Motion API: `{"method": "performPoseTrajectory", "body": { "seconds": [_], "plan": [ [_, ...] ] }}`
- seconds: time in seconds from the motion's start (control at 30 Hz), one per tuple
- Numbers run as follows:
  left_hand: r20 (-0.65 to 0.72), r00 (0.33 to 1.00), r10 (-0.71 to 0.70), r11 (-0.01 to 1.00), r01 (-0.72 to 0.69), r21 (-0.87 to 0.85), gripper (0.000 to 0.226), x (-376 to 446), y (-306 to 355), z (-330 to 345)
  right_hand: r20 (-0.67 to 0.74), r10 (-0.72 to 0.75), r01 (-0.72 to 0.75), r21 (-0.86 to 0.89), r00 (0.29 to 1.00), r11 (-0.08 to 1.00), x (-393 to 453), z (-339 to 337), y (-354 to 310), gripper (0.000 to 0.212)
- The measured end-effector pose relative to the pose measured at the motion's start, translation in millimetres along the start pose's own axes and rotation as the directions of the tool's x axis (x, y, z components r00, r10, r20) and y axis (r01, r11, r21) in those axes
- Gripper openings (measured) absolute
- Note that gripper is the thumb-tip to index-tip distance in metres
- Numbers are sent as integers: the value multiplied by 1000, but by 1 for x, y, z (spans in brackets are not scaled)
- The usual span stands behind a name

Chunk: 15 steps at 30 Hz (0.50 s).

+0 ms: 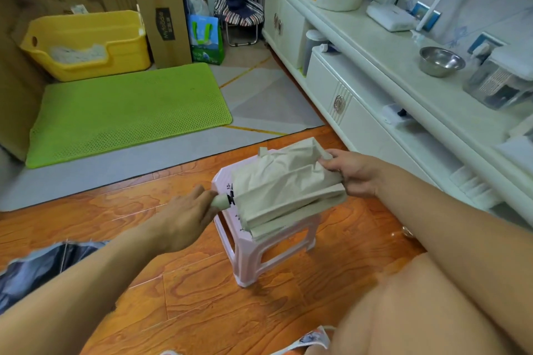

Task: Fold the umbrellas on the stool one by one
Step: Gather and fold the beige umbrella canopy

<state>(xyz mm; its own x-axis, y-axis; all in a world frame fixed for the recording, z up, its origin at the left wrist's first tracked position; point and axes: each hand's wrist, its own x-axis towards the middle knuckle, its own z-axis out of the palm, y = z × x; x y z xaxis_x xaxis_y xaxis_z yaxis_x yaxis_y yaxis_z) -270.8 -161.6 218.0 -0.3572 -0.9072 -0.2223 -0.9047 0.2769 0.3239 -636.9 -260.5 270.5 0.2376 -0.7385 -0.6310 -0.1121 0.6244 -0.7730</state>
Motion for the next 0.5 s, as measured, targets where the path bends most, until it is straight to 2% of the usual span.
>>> {"method": "performPoseTrajectory", "body": {
  "seconds": [0.07, 0.13, 0.23, 0.37, 0.43, 0.5],
  "plan": [
    [-71, 997, -24, 1000, 24, 0, 40, 12, -11, 0, 16, -28, 29, -54, 999, 998, 20, -3, -4, 36],
    [-103, 991, -80, 997, 82, 8, 27, 28, -18, -2, 8, -52, 53, -163, 999, 985, 42, -1, -1, 40],
    [-87, 990, -113, 990, 120, 77, 22, 46, -28, 1, -43, -103, 89, -250, 994, 964, 70, 9, 11, 41],
    [-77, 985, -156, 982, 162, 94, 27, 55, -42, 17, -26, -162, 131, -466, 986, 875, 94, 13, 24, 48],
    [-34, 980, -196, 970, 199, 139, 28, 58, -46, 21, -39, -151, 107, -537, 988, 837, 102, 7, 26, 56],
    [32, 970, -241, 966, 237, 104, 29, 61, -46, 21, -44, -133, 82, -584, 990, 808, 103, 2, 23, 60]
  ]
}}
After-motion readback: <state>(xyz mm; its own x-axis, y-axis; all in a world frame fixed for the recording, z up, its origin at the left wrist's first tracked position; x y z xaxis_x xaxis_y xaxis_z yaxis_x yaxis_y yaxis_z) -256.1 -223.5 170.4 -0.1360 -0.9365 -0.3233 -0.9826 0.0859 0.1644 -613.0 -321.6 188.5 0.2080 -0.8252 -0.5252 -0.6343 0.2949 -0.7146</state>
